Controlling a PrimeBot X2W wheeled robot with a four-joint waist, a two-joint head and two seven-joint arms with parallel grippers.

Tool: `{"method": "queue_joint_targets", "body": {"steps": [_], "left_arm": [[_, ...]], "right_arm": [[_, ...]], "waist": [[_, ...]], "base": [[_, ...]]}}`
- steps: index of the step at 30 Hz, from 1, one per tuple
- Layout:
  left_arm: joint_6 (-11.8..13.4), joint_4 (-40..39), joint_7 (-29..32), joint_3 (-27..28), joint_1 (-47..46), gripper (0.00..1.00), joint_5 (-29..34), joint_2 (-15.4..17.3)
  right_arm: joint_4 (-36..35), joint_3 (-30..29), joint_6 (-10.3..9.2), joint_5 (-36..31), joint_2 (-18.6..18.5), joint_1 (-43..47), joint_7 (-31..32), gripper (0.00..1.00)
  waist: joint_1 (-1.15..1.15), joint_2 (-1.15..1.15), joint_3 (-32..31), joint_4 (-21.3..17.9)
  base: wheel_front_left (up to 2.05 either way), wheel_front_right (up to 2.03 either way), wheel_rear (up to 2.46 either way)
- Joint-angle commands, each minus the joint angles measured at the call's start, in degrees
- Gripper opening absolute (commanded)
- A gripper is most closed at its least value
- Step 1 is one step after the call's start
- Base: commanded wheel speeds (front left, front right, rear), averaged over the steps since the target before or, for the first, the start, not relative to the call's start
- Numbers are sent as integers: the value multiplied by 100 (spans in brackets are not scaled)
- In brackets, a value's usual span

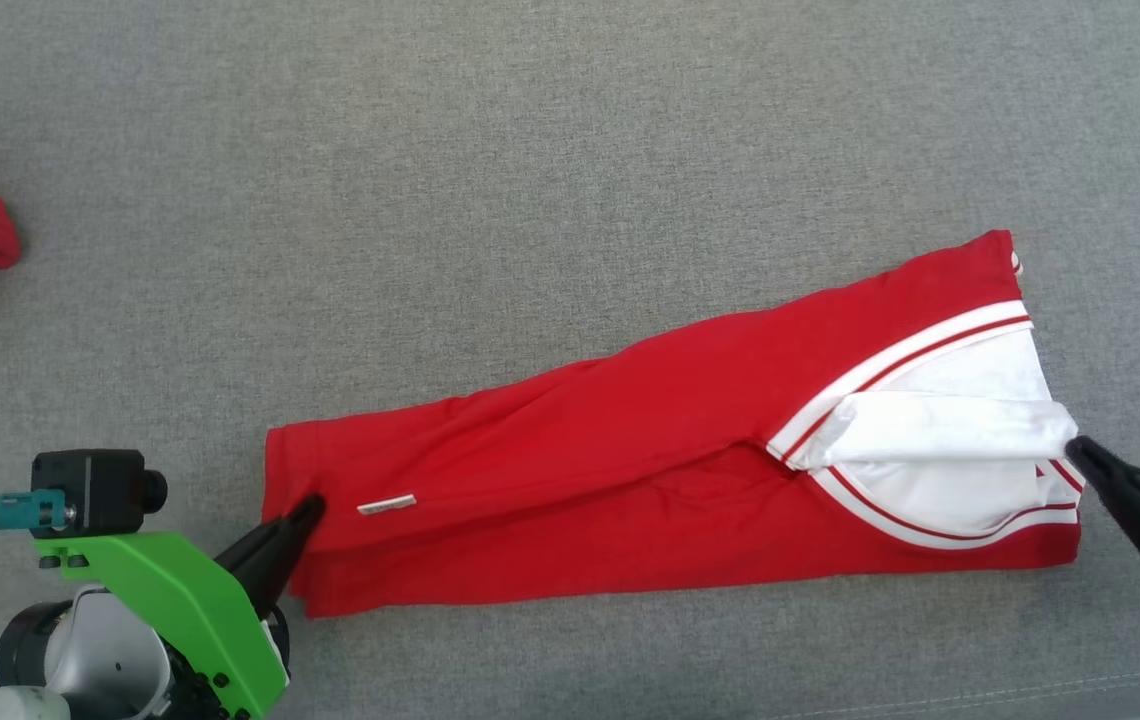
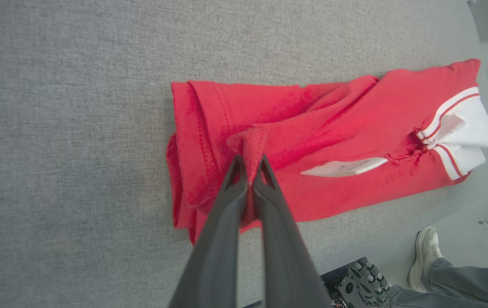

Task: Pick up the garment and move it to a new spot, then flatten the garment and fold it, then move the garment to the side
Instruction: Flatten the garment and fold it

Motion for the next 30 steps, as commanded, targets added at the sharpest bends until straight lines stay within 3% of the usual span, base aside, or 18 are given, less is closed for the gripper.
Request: {"method": "queue_joint_targets", "body": {"steps": [1, 7, 17, 18, 19, 20, 21, 25, 30], "left_arm": [[-7, 29, -45, 65, 62, 0, -24, 3], [-46, 203, -74, 215, -93, 0, -103, 36], [-99, 545, 44, -107, -82, 0, 10, -97], [-71, 562, 40, -122, -56, 16, 56, -68], [-43, 573, 29, -139, -26, 37, 118, -17], [-31, 584, 14, -164, 14, 64, 202, 40], [-15, 588, -11, -193, 54, 99, 290, 102], [91, 467, -173, -292, 194, 100, 692, 310], [468, 211, -708, -259, 152, 100, 1479, 411]], "right_arm": [[-63, -110, 2, 70, 34, 1, -16, 0], [-237, -343, 2, 209, 119, 15, 198, 0], [354, 359, 2, -279, 185, -125, 442, 0], [407, 353, 2, -314, 168, -149, 447, 16], [433, 333, 2, -338, 146, -169, 457, 100], [447, 265, 2, -378, 118, -198, 459, 100], [449, 212, 2, -364, 77, -203, 520, 100], [374, -105, 2, -209, -89, -295, 803, 100], [478, -394, 2, -104, -139, -692, 1214, 100]], "waist": [[0, 0, -17, -23], [0, 0, -60, -68], [0, 0, -101, -166], [0, 0, -107, -168], [0, 0, -115, -171], [0, 0, -126, -176], [0, 0, -137, -181], [0, 0, -161, -164], [0, 0, -166, -44]], "base": [[0, 0, 0], [0, 0, 0], [0, 0, 0], [0, 0, 0], [0, 0, 0], [0, 0, 0], [0, 0, 0], [0, 0, 0], [0, 0, 0]]}}
